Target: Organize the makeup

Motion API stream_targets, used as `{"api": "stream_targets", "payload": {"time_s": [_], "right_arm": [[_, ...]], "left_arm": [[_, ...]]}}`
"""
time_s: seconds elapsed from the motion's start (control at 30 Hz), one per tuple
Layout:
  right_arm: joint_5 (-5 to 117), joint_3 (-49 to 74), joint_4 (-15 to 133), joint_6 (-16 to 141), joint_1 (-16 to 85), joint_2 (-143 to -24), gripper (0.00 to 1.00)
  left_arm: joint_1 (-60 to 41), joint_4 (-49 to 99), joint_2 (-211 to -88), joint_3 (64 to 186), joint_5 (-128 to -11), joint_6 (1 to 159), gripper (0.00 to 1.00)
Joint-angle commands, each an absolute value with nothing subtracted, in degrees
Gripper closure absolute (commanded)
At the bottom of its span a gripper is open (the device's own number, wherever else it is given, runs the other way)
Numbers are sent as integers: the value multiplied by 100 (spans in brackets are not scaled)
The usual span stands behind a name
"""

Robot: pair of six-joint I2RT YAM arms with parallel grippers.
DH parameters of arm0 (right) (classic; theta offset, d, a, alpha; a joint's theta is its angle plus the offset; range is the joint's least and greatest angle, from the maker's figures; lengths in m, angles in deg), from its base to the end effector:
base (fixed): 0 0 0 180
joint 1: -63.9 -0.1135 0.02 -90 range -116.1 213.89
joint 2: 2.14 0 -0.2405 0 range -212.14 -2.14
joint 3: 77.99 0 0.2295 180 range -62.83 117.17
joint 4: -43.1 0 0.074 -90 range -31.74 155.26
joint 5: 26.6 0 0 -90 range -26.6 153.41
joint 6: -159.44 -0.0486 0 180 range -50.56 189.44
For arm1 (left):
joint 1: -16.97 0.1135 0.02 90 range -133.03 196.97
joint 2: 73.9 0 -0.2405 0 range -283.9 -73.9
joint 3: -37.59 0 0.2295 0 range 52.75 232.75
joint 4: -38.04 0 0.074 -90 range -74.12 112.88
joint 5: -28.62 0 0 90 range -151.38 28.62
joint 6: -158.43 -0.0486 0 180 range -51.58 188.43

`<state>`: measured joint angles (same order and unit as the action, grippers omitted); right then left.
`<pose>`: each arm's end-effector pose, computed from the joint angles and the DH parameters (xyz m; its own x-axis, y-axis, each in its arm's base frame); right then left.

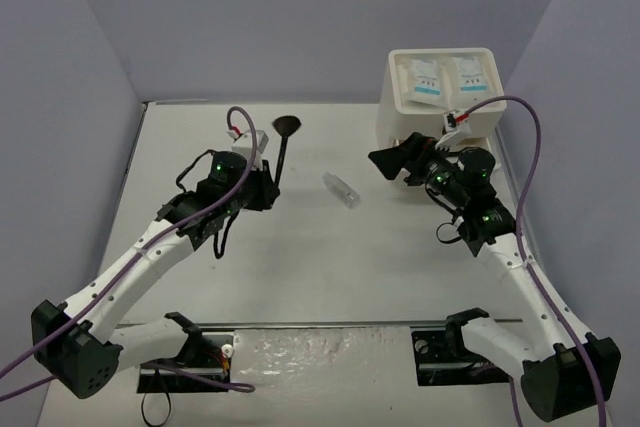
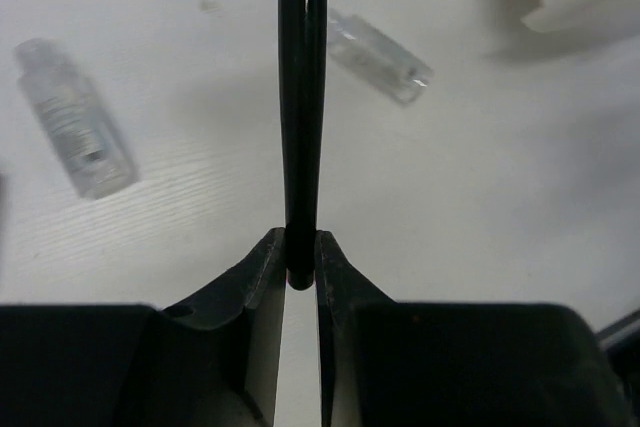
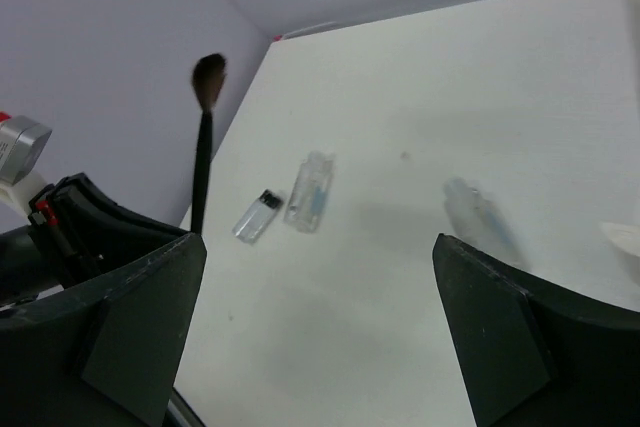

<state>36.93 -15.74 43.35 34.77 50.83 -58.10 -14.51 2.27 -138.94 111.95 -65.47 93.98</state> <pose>0.2195 0.0732 0.3503 -0.2765 0.4586 -0.8446 -0.5799 0.6212 0.5271 0.2154 -0.1359 0.3142 -0.5909 -0.1427 -0.7941 0.3552 0.8377 -0.4148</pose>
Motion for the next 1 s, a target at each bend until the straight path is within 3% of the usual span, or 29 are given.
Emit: {"api": "stream_targets", "payload": {"time_s": [0.0,0.13,0.57,0.7,0.77,0.93,0.97], "right_arm": [[3897,-1199,3427,3541,4180,-6110,8],[4414,-985,3321,3630,3508,-6462,14],[4907,-900,2762,3479,2904,-7027,37],[5037,-972,2656,3447,2857,-7050,57],[5057,-983,2619,3412,2856,-7086,72],[5151,-1077,2635,3324,2856,-7088,99],[5242,-1110,2654,3307,2856,-7052,100]], "left_arm": [[-2028,920,-13791,11768,-6832,9215,100],[-2485,1197,-13884,11910,-6806,9286,100],[-3115,1408,-14285,12134,-6667,9303,100],[-3155,1408,-14340,12157,-6682,9303,100],[-3180,1426,-14367,12140,-6683,9303,100],[-3207,1463,-14394,12104,-6683,9295,100],[-3207,1435,-14402,12104,-6659,9291,100]]}}
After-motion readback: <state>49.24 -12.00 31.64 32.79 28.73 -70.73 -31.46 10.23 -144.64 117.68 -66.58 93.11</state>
